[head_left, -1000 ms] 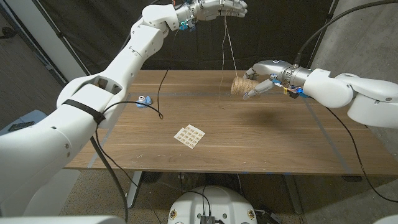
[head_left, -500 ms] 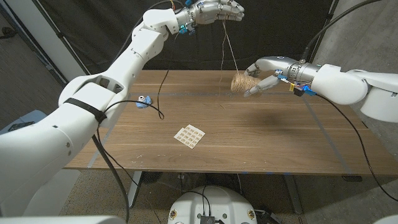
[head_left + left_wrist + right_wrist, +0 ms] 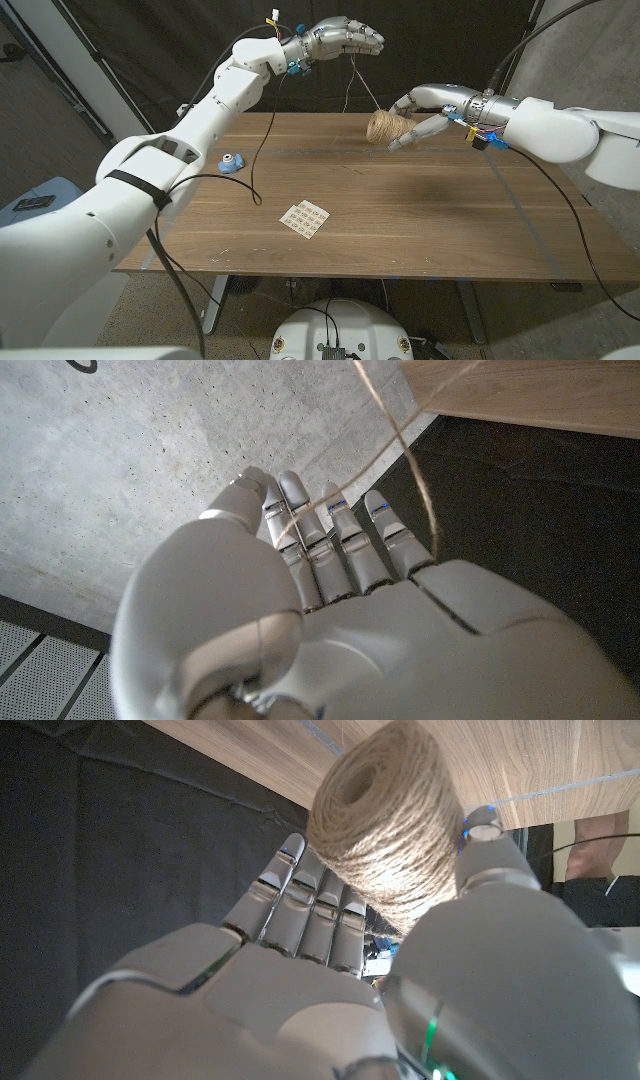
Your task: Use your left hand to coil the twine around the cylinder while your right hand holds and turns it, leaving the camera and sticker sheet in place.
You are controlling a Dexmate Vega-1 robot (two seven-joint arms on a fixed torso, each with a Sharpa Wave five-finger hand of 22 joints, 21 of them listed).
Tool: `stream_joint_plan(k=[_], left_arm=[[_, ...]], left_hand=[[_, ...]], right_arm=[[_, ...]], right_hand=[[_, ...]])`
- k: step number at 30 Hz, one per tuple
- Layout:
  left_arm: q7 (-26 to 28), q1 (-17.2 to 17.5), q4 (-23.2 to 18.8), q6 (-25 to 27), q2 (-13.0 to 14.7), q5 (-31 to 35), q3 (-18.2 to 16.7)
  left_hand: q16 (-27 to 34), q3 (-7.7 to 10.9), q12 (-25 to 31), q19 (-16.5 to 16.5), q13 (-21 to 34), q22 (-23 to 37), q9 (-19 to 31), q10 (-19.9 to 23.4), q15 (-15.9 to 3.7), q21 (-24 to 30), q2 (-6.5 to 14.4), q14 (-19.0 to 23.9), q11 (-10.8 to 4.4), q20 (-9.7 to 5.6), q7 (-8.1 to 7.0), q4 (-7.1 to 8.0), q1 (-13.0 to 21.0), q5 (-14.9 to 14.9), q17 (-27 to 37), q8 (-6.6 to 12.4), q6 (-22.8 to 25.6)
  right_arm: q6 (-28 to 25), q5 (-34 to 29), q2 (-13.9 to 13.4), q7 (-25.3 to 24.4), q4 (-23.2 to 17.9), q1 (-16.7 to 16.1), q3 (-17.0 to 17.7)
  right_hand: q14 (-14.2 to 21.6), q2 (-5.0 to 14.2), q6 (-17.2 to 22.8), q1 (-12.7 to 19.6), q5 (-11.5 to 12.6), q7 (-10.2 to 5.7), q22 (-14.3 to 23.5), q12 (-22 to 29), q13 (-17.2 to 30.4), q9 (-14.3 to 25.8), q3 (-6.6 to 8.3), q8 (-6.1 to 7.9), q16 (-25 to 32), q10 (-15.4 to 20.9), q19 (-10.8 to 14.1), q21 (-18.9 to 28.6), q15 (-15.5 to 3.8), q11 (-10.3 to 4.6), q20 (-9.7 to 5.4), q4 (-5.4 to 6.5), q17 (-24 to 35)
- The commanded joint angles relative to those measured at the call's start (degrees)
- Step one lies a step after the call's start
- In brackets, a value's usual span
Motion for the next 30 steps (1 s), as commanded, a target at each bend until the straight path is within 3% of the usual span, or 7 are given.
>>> stream_joint_plan(k=[1, 4, 9, 19, 30], left_arm=[[2.3, 2.2, 0.1, -3.0, 0.7, 1.8, 1.1], [2.7, 2.5, 0.3, -3.9, 0.6, 1.9, 1.4], [3.3, 3.4, -0.1, -4.2, 0.6, 2.0, 1.9], [4.5, 5.0, 0.1, -4.9, 0.8, 2.8, 3.2], [5.2, 6.0, 1.8, -6.7, 0.5, 3.3, 4.3]], left_hand=[[-0.1, -0.08, -0.3, 0.1, 0.2, 0.2, 0.2, 0.2, -0.01, 0.3, 0.2, -0.2, -0.06, -0.24, -0.22, -0.16, 0.1, 0.3, 0.2, 0.01, 0.1], [-0.1, -0.08, -0.3, 0.1, 0.2, 0.2, 0.2, 0.2, -0.03, 0.3, 0.3, -0.3, -0.13, -0.35, -0.29, -0.15, 0.1, 0.3, 0.2, 0.01, 0.1], [-0.2, -0.02, -0.4, 0.2, 0.2, 0.2, 0.2, 0.2, -0.15, 0.3, 0.2, -0.3, -0.15, -0.49, -0.39, -0.16, 0.1, 0.3, 0.2, 0.00, 0.1], [-0.3, 0.03, -0.4, 0.1, 0.3, 0.2, 0.2, 0.2, -0.18, 0.3, 0.3, -0.6, -0.32, -0.62, -0.42, -0.10, 0.1, 0.3, 0.1, 0.00, 0.1], [-0.3, 0.10, -0.5, 0.1, 0.3, 0.2, 0.2, 0.2, -0.25, 0.3, 0.3, -0.6, -0.38, -0.70, -0.34, -0.07, 0.1, 0.3, 0.1, 0.05, 0.3]], right_arm=[[3.0, 1.9, -0.5, -0.9, 1.3, -4.5, 5.4], [3.7, 2.0, -0.2, -0.8, 1.9, -7.2, 8.4], [4.3, 0.3, 4.4, 2.9, 2.6, -8.8, 11.4], [5.0, -3.4, 12.4, 9.3, 3.5, -6.9, 12.0], [6.1, -4.6, 16.9, 13.5, 4.9, -5.0, 12.0]], right_hand=[[0.5, 8.65, 4.4, 8.0, 0.3, -4.04, 0.2, 0.1, 0.2, 0.3, -0.22, 0.24, -0.1, 4.9, -0.1, -0.1, -6.29, -4.31, -1.17, 0.07, 0.1], [0.5, 8.64, 4.4, 8.0, 0.3, -4.02, 0.2, 0.2, 0.2, 0.3, -0.24, 0.24, -0.1, 5.1, -0.1, -0.1, -6.31, -4.29, -1.18, 0.04, 0.1], [0.5, 8.67, 4.5, 8.0, 0.3, -3.86, 0.2, 0.1, 0.1, 0.3, -0.27, 0.27, -0.2, 5.0, -0.1, -0.1, -6.30, -4.42, -1.19, 0.01, 0.1], [0.6, 8.75, 4.6, 7.9, 0.3, -4.01, 0.2, 0.1, 0.2, 0.3, -0.32, 0.25, -0.2, 5.1, -0.1, -0.1, -6.27, -4.25, -1.19, 0.00, 0.2], [0.6, 8.77, 4.5, 7.8, 0.3, -3.94, 0.2, 0.1, 0.2, 0.3, -0.39, 0.20, -0.3, 5.2, -0.1, -0.1, -6.26, -4.37, -1.24, 0.00, 0.2]])
